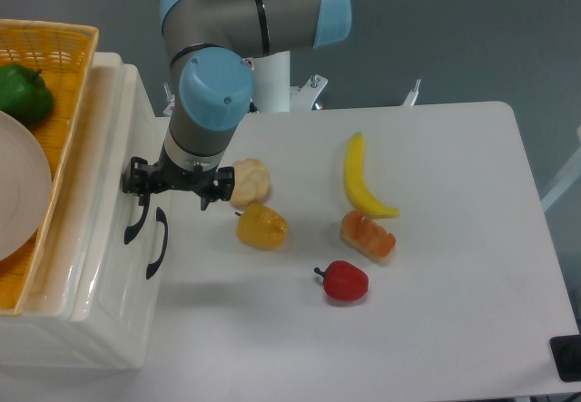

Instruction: Slide open the top white drawer

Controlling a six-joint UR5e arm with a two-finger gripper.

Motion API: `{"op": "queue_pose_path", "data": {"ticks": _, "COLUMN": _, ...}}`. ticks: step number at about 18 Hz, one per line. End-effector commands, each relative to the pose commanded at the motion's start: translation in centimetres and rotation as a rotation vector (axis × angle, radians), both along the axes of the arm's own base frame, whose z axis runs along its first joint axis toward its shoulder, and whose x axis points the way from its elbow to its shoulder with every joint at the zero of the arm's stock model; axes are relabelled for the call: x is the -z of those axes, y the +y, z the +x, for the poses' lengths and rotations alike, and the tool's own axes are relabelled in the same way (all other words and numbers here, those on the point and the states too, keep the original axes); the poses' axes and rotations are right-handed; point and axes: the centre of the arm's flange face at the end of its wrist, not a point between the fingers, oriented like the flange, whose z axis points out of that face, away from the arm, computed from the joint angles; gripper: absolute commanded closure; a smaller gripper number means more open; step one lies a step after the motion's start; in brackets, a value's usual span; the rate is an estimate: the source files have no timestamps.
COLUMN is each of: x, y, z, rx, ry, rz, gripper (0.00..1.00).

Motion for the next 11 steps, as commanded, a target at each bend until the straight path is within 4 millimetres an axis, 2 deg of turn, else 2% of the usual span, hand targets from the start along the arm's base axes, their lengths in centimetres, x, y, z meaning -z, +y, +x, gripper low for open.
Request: {"op": "queue_pose_path", "data": {"ticks": 11, "x": 0.1, "y": 0.21, "z": 0.1, "rx": 0.005, "ry": 0.01, "rz": 0.002, "gripper": 0.0}}
